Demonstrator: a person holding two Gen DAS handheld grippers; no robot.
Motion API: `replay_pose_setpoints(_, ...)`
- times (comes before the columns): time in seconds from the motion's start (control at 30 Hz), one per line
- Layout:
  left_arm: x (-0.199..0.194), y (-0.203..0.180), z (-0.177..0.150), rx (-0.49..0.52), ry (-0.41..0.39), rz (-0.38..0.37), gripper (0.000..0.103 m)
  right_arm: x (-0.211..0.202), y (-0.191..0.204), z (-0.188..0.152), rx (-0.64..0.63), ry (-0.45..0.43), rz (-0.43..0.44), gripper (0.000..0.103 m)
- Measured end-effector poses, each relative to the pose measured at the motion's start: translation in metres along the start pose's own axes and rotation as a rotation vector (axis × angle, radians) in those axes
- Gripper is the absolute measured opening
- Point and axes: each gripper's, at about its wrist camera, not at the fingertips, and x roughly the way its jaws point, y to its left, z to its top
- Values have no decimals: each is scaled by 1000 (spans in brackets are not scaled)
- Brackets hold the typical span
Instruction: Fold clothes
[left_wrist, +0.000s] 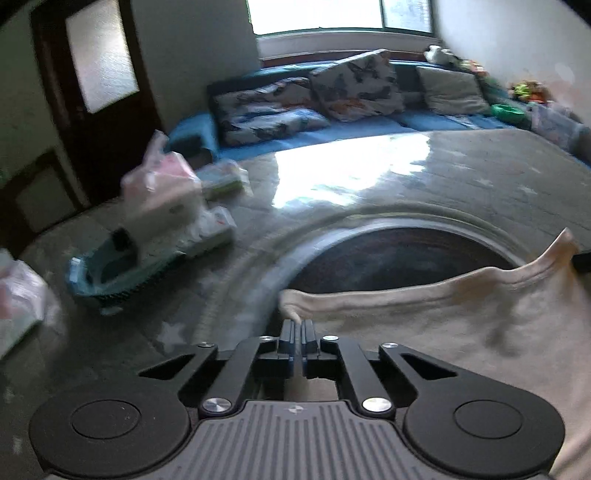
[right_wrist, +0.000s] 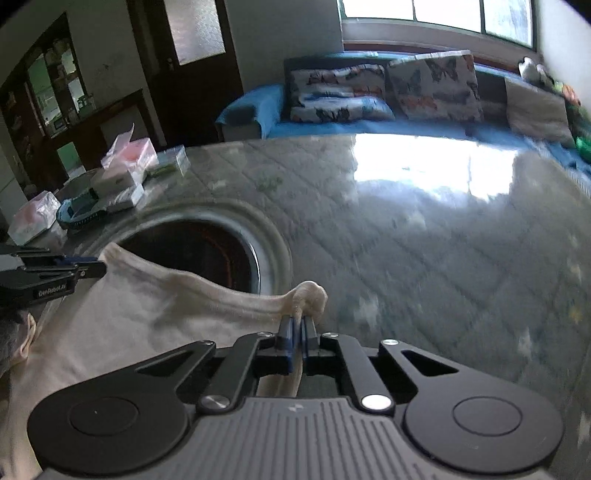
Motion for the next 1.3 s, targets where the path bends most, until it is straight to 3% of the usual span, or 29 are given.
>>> replay_pose_setpoints(0.17, -2, 6, 1, -12, -5, 30, 3, 22, 13, 26, -52, -36, -13, 4)
replay_pose_setpoints(0.33, -6, 11, 1, -24, -6, 46, 5, 54, 21, 34, -86, 5, -34, 7)
replay_pose_setpoints(0.5, -10, 16, 1, -35, -7, 62, 9, 36, 21, 29, -95, 2, -13, 11)
replay_pose_setpoints(0.57, -22, 13, -4, -34, -10, 44, 17, 20, 22, 24, -100, -4, 8, 12)
replay_pose_setpoints(0.67, -50, 2, -16, -25, -18, -9, 28, -17, 26, 5, -110, -18, 65, 23)
replay_pose_setpoints(0.83, -96, -28, -48, 2, -30, -129, 30, -67, 26, -42, -101, -29, 99, 24)
replay_pose_setpoints(1.0, -127, -55, -82, 6, -41, -224, 32, -104, 17, -98, -64, -51, 73, 24)
replay_pose_setpoints(1.13, -143, -72, -101, 45, -63, -240, 32, -110, -3, -128, 17, -41, 18, 24)
replay_pose_setpoints(1.3, -149, -78, -114, 71, -58, -224, 32, -114, -23, -132, 64, -72, -48, 25)
